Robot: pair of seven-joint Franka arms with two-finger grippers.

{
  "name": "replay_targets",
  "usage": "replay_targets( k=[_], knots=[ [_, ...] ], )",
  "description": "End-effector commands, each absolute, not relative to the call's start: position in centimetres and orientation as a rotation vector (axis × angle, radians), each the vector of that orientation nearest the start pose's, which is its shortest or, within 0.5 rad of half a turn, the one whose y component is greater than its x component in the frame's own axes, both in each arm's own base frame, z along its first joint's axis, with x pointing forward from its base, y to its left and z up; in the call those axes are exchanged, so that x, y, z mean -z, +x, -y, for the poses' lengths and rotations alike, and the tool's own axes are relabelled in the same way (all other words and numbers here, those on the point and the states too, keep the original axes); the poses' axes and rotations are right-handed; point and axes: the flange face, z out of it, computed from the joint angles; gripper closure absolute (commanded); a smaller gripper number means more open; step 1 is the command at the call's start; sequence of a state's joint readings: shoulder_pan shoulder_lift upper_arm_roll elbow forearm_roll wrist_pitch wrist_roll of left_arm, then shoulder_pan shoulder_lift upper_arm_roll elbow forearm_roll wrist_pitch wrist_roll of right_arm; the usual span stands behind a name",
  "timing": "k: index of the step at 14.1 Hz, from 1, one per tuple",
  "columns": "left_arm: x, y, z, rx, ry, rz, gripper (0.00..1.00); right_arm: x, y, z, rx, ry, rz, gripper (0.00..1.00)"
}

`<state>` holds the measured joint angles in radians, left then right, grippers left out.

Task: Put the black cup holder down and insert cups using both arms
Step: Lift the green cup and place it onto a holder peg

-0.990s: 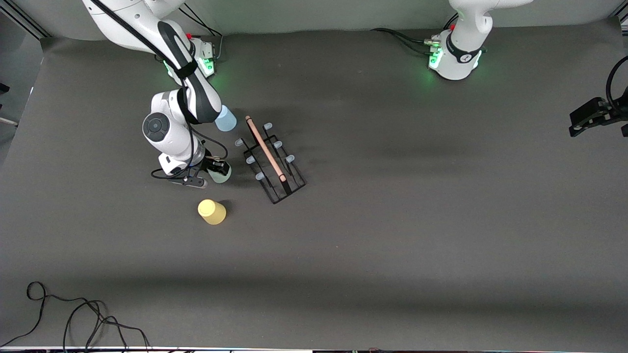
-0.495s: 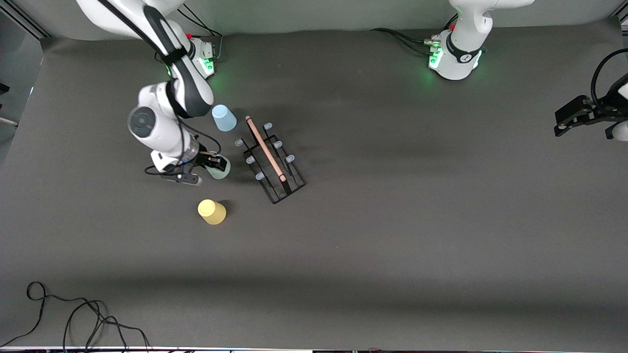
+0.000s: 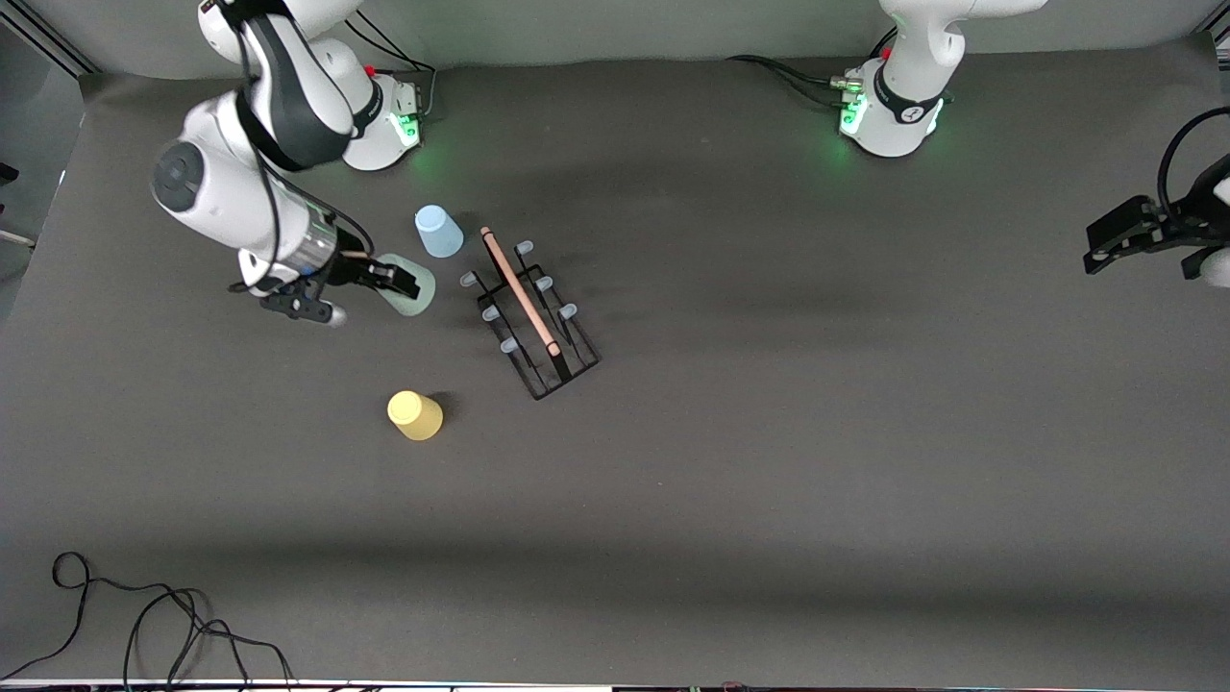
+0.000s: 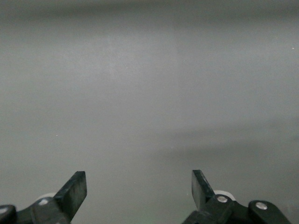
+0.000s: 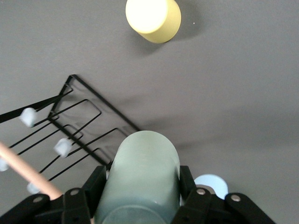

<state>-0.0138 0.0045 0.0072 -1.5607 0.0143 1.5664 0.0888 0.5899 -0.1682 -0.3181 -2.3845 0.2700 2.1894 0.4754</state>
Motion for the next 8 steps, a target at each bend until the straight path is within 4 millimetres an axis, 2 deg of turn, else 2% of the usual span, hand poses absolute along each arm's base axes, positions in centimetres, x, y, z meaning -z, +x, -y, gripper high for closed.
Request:
replay_targets(
  k=[1,5,7,8],
  knots=[
    [-62.3,56.3,0.7,0.0,-3.132,-0.164,0.0,-39.6,44.9,-15.4,-0.211,-2.822,-0.613,1.0],
    [-62.6,56.2,0.4,-0.015,-3.13,-0.149,0.0,-39.0,44.5,-19.6,-0.156,-2.811,-0.707,1.0],
    [-62.6,56.1,0.6,-0.02,-3.121,-0.155,0.0,-38.0,44.7,-20.1,-0.139,-2.813,-0.743,1.0],
    [-62.7,56.0,0.3,-0.018,-3.12,-0.169,0.0,-37.3,44.6,-21.1,-0.131,-2.824,-0.73,1.0]
  ],
)
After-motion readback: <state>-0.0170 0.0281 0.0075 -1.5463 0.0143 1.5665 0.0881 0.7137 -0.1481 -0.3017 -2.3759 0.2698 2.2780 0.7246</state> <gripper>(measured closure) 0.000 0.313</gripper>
